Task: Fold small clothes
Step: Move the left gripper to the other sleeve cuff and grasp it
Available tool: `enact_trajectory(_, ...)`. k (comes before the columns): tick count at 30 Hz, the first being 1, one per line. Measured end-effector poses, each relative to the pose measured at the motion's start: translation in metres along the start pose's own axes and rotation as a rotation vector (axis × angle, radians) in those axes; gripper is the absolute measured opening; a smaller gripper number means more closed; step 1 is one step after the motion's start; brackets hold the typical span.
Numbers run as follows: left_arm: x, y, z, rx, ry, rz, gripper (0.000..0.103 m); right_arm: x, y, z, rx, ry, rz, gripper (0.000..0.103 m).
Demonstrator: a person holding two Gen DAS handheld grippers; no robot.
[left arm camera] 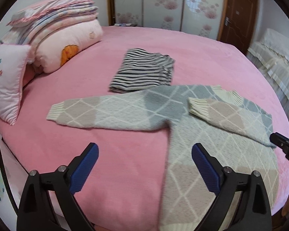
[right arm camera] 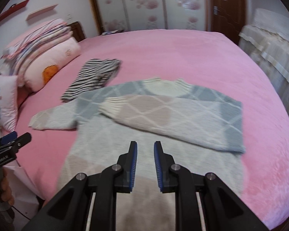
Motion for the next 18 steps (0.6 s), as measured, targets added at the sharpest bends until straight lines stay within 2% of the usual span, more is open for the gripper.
enact_trajectory(4,0.009,-0.011,0.038,-0.052,-0.060,-0.011,0.097,0.018,-0.017,0.058,-0.087,-0.043,0.005,0.018)
enact_trajectory(11,0.033,-0.035,0.112,-0.187,-0.139,0.016,0.097,0.048,-0.054,0.158,-0.250,-0.118,-0.007,0.018)
enact_trajectory(18,0.062,-0.055,0.181,-0.349,-0.172,0.048,0.097,0.080,-0.082,0.218,-0.292,-0.183,-0.016,0.018)
Point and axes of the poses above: each gripper's, at about its wrist camera, not at the fingertips, and x roughly the way its jaws point, z to its left, y to its underside, the point moved 3 cm from there along x, roughly the way its jaws point, and after that the axes turned 1 degree about x, right-handed, at the moved point
